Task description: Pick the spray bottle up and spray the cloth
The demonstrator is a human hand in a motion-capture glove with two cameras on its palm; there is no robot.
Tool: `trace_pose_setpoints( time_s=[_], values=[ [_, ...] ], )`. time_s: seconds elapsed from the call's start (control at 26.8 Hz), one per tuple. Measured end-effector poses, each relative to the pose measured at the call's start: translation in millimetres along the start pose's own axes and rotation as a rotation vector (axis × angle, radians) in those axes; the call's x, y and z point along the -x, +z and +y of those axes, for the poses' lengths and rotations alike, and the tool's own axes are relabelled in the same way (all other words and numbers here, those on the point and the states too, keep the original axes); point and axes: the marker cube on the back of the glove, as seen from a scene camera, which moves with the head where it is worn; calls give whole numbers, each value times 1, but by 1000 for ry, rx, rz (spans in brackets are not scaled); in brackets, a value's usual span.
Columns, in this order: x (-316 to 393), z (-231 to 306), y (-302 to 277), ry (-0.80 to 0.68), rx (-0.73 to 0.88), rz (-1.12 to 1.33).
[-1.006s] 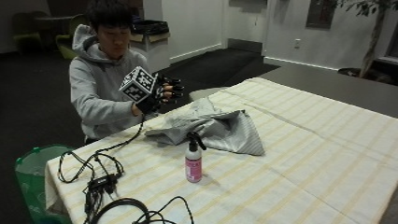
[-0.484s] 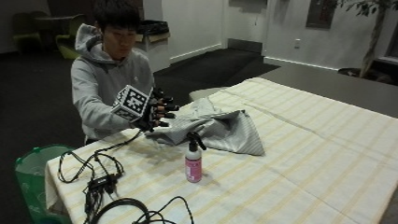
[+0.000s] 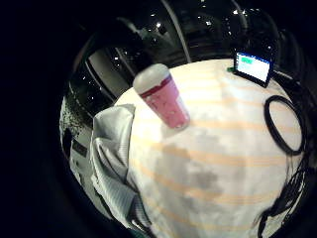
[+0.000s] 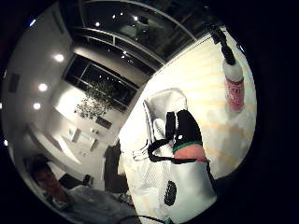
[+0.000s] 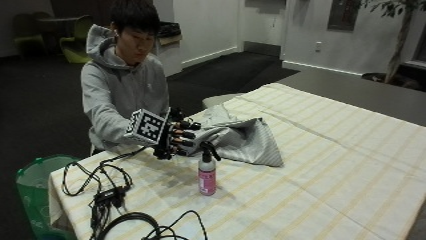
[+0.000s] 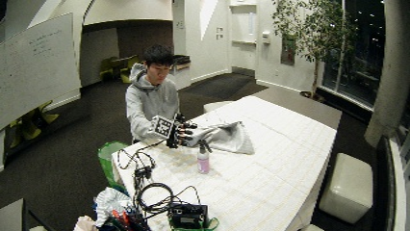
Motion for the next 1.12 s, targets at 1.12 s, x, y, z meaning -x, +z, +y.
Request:
trace_pose_setpoints(
  time_s=[1.12],
  values=[
    [-57,-76,76,355,-132,-292]
  ],
)
